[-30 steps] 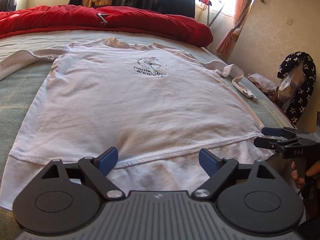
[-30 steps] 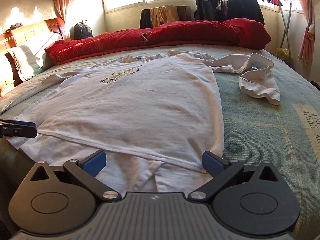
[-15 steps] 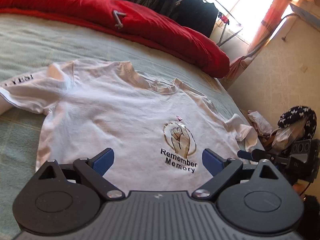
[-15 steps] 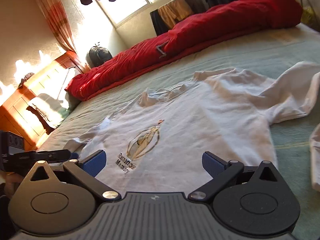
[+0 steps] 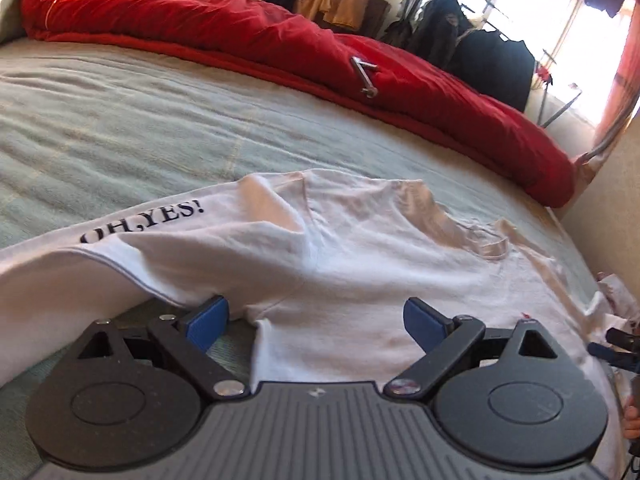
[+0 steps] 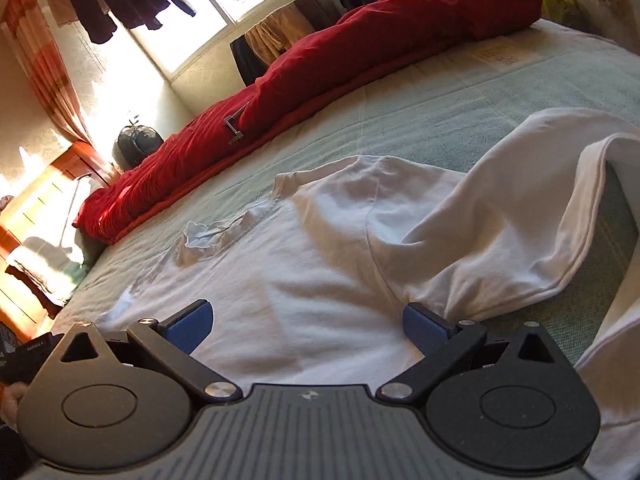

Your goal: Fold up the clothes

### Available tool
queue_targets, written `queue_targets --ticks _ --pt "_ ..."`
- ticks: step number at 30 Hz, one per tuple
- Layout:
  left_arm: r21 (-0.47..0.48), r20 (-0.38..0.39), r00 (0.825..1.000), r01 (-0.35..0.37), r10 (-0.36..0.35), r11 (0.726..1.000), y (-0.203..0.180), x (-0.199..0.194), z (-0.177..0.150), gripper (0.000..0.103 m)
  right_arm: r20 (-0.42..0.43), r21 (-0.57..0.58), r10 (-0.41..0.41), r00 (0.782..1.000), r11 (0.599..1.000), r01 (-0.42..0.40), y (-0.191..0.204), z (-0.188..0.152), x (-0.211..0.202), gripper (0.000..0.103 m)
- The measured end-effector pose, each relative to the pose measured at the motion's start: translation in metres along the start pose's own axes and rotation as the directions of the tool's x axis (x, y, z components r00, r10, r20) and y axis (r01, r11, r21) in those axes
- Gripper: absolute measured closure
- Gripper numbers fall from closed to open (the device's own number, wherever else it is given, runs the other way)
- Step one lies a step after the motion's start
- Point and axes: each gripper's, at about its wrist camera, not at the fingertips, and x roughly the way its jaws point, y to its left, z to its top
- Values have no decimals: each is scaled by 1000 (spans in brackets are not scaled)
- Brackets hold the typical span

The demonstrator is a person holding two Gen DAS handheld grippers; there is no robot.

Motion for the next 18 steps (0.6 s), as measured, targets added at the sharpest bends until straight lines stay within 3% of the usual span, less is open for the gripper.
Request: queue_targets --ticks 1,4,7,9,11,12,14,15,18 --pt "3 -8 1000 -2 2 1000 -2 -3 1 9 1 -10 -31 1000 999 31 3 2 -4 0" --pt "27 -10 996 89 -89 996 -13 -22 2 9 5 -31 -125 992 992 125 13 7 -15 0" --pt "57 3 977 212 -213 976 -37 -29 6 7 36 43 60 998 997 -61 20 19 -22 0" --pt "39 -29 951 309 -308 950 -54 -15 8 6 -1 84 185 983 979 -185 27 23 -6 0" --pt "-7 -86 932 352 -351 936 -64 11 7 6 -59 124 244 968 964 -235 33 21 19 0" --pt "-21 -104 933 345 -345 939 -67 26 5 6 -83 125 239 968 966 -227 33 19 28 0" --pt "-22 -107 957 270 -271 963 -65 49 2 7 -128 115 213 969 973 -198 33 14 46 0" --pt "-12 -79 972 221 -221 975 -60 54 0 7 -115 97 198 973 977 -188 30 12 46 0" --pt "20 -7 991 131 -130 991 -45 51 1 7 -73 72 91 993 994 -86 19 13 31 1"
